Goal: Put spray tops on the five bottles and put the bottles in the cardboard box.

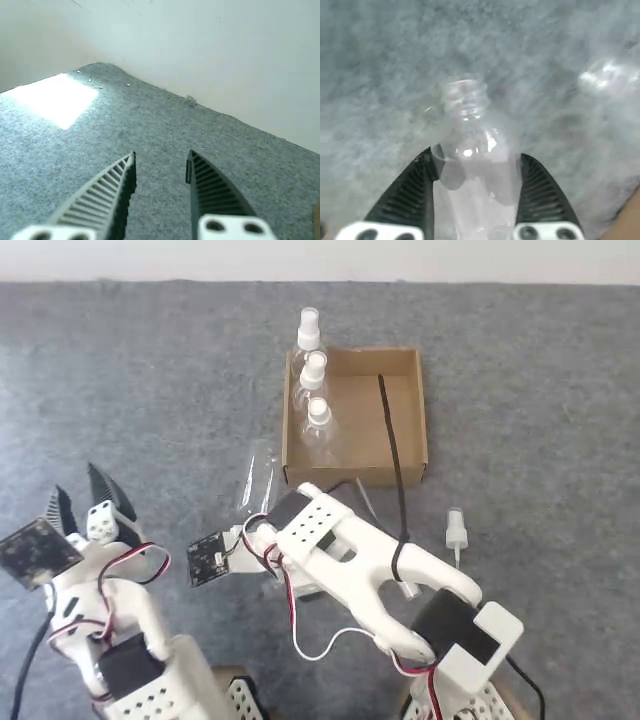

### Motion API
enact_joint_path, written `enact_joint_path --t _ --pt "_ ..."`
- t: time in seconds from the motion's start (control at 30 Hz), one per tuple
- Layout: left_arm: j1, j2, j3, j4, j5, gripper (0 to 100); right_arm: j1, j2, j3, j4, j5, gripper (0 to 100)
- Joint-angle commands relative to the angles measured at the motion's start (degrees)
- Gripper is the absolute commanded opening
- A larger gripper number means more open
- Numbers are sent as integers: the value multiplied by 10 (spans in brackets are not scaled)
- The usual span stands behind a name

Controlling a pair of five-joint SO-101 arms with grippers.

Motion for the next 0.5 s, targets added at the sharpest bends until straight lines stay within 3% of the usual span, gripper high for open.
enact_joint_path --t 0.0,0.47 --pt "-1 -11 -5 -18 10 156 -1 -10 -62 78 -44 34" --pt "-1 -11 -5 -18 10 156 47 -7 -98 142 -213 42"
